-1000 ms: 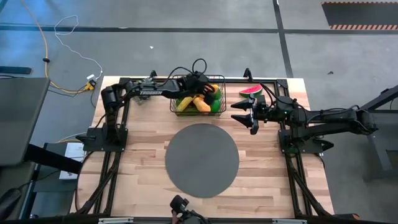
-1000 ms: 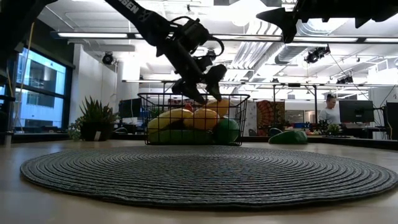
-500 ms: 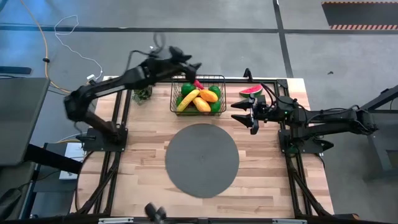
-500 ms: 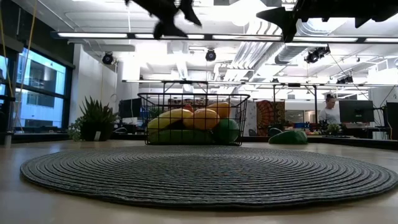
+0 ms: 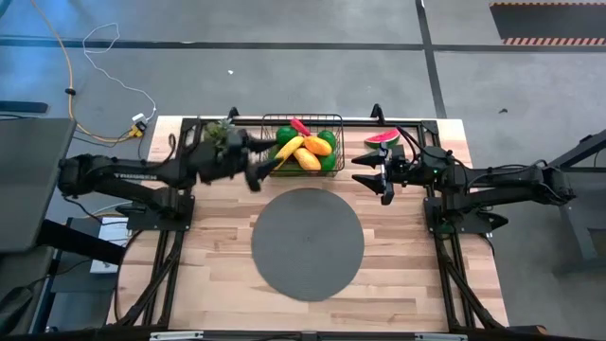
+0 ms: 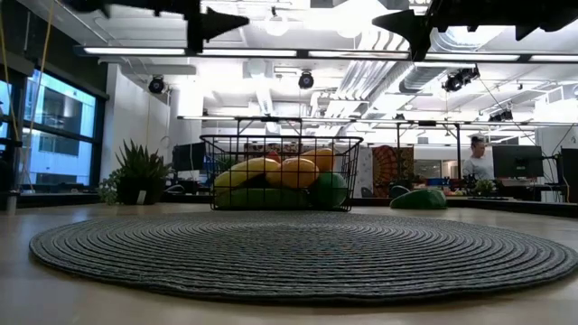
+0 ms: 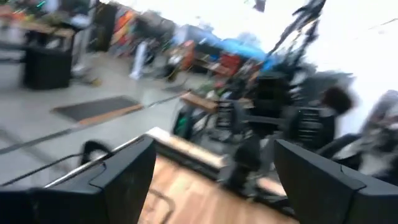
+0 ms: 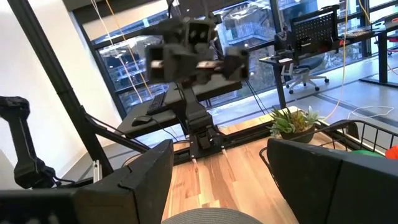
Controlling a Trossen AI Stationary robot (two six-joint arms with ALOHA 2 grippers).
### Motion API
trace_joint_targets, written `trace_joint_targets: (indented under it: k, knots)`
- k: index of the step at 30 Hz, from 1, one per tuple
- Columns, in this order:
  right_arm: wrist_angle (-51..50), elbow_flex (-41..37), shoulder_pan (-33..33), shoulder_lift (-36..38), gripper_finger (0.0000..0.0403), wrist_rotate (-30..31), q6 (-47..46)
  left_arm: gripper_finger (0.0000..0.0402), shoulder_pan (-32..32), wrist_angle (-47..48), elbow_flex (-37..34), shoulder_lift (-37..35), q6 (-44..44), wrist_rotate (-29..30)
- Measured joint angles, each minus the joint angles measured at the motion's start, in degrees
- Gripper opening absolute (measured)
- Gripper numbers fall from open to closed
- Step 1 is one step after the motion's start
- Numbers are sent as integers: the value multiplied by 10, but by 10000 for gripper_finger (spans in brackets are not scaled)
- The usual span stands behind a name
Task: Build produce basket
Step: Put the green watermelon into the black wire basket
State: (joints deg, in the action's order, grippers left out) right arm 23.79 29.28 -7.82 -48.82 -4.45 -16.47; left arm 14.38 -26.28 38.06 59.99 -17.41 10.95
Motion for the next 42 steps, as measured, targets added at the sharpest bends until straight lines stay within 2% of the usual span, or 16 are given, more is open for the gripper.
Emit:
trace_joint_targets:
  k: [4, 9, 23, 28, 39, 42]
  knots:
    - [0, 0, 0, 0, 243, 0, 0, 310, -36, -91, -87, -30, 0, 0]
    - [0, 0, 0, 0, 243, 0, 0, 310, -52, -104, -138, -42, -10, -44]
    - [-5, 0, 0, 0, 243, 0, -2, 310, -46, -100, -141, -42, -19, -30]
    - [-5, 0, 0, 0, 243, 0, -3, 310, -46, -101, -141, -42, 3, -30]
    - [-2, 0, 0, 0, 243, 35, -119, 310, -46, -101, -141, -42, -3, -26]
    - [1, 0, 0, 0, 243, 46, -175, 310, -46, -101, -141, -42, -4, -26]
